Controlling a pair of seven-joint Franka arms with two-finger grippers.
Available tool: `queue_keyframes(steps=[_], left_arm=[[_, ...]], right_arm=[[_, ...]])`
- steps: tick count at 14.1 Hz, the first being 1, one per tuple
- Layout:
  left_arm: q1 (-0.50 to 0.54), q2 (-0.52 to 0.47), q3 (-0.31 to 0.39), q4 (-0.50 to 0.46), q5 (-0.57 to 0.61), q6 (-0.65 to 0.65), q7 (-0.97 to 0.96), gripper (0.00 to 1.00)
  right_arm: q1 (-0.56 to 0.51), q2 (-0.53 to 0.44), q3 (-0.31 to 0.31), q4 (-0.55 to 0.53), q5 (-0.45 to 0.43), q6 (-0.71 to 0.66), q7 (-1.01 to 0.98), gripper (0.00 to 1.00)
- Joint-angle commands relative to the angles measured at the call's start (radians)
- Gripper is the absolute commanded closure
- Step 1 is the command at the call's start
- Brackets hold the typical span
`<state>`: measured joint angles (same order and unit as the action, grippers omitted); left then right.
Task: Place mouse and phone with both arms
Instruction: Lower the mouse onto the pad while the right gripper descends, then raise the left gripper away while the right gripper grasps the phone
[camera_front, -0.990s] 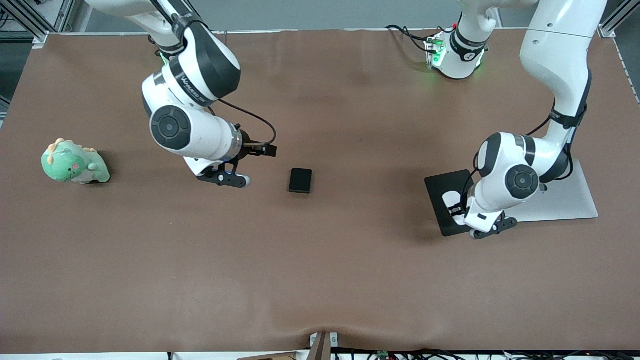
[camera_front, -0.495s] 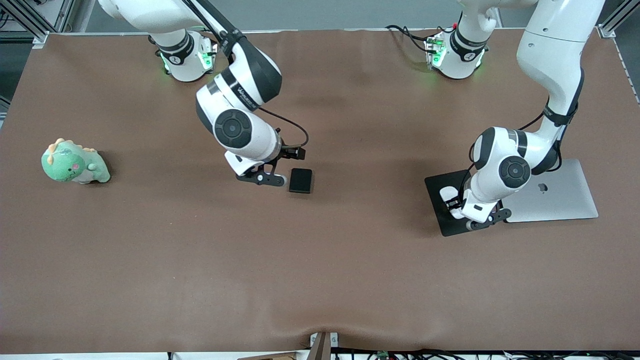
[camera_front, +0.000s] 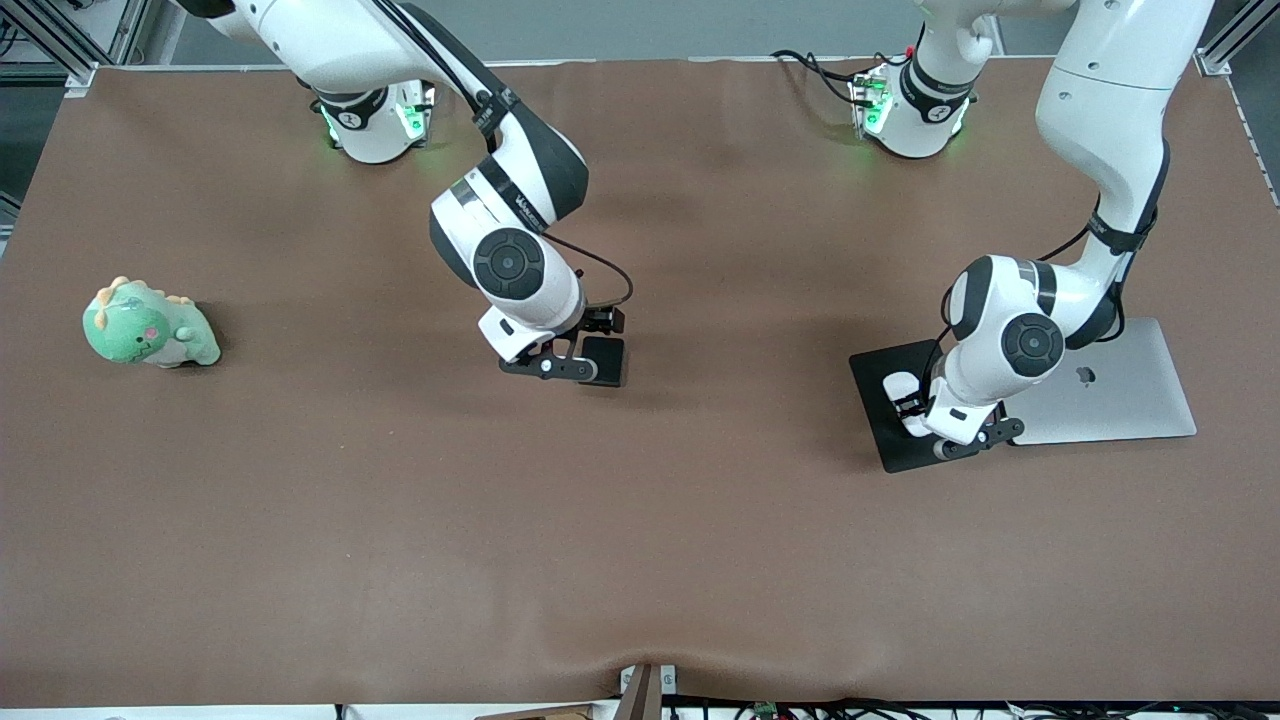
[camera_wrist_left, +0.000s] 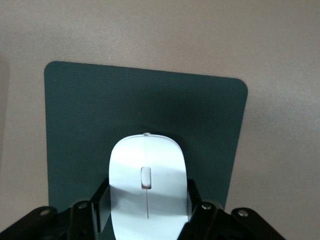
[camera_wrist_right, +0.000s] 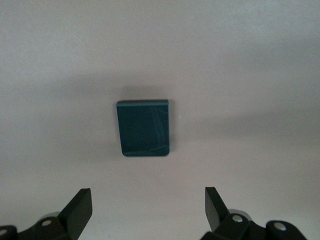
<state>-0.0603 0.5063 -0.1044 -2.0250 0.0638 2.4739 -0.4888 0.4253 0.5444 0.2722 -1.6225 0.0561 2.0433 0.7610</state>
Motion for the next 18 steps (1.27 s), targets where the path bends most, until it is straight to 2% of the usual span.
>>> queue_keyframes(steps=[1,4,5,6,7,8,9,11,13,15,18], left_arm=[[0.022,0.004,-0.009,-0.011,0.03,0.022,0.051,1.0],[0.037,0.018,-0.009,0.0,0.03,0.022,0.084,1.0],[0.033,0.018,-0.009,0.002,0.03,0.022,0.084,0.97],[0.036,0.018,-0.009,0.0,0.03,0.022,0.085,0.69],[0.034,0.005,-0.011,-0.001,0.033,0.014,0.093,0.14],[0.025,-0.012,-0.014,0.002,0.033,0.01,0.101,0.0],[0.02,-0.024,-0.026,0.008,0.031,0.005,0.089,0.0],[0.019,-0.052,-0.046,0.085,0.03,-0.117,0.082,0.0],[0.016,-0.051,-0.046,0.266,0.031,-0.333,0.091,0.0],[0.014,-0.049,-0.044,0.418,0.031,-0.482,0.095,0.0],[0.023,-0.052,-0.044,0.589,0.033,-0.573,0.102,0.0]], right_arm=[[0.013,0.044,-0.002,0.0,-0.054,0.073,0.015,0.0],[0.015,0.081,-0.002,0.0,-0.094,0.115,0.015,0.0],[0.016,0.088,-0.002,-0.005,-0.097,0.123,0.015,0.0],[0.023,0.088,-0.002,-0.029,-0.099,0.158,0.015,0.0],[0.021,0.088,-0.004,-0.066,-0.101,0.214,0.015,0.0],[0.021,0.088,-0.004,-0.092,-0.101,0.259,0.014,0.0],[0.023,0.088,-0.004,-0.106,-0.101,0.28,0.014,0.0],[0.029,0.091,-0.005,-0.108,-0.101,0.285,0.015,0.0],[0.032,0.1,-0.007,-0.108,-0.101,0.299,0.015,0.0],[0.039,0.108,-0.008,-0.109,-0.101,0.311,0.017,0.0],[0.052,0.114,-0.014,-0.111,-0.102,0.317,0.017,0.0]])
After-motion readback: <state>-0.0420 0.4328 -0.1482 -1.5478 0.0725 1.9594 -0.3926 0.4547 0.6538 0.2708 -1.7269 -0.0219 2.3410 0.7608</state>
